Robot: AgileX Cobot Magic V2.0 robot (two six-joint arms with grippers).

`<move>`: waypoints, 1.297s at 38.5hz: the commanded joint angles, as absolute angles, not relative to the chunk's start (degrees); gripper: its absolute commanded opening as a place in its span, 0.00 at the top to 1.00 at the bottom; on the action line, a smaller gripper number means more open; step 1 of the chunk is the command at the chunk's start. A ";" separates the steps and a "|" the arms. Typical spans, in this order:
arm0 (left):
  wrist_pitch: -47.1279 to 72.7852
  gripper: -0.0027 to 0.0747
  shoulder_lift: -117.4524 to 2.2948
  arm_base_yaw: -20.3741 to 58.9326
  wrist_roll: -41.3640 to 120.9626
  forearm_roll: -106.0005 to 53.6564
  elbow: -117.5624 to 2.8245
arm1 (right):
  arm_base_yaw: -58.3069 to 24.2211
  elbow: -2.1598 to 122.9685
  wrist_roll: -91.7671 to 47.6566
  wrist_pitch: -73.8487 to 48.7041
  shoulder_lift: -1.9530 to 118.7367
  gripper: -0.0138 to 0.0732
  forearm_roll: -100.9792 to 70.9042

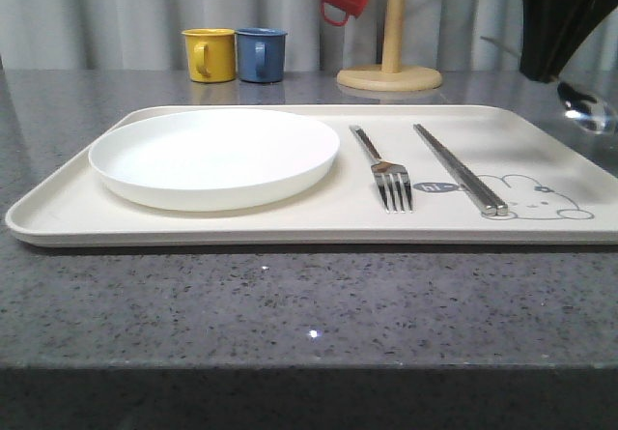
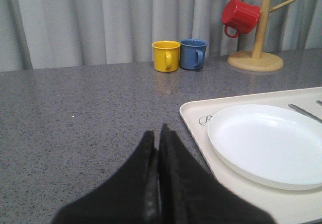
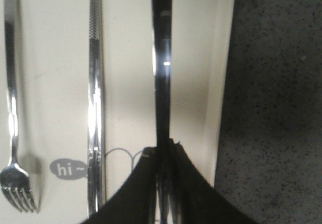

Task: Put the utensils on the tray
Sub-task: 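Lay the spoon on the tray beside the chopsticks and release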

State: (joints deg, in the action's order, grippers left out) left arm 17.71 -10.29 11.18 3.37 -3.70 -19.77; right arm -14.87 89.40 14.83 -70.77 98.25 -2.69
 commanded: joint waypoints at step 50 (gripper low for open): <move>12.78 0.99 -10.82 11.06 2.86 -3.83 -21.30 | -14.78 95.41 16.00 -76.62 98.42 0.39 -3.71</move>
State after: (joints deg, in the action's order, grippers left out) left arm 17.71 -10.29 11.18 3.37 -3.70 -19.77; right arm -14.98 91.40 17.15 -70.10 104.24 -4.15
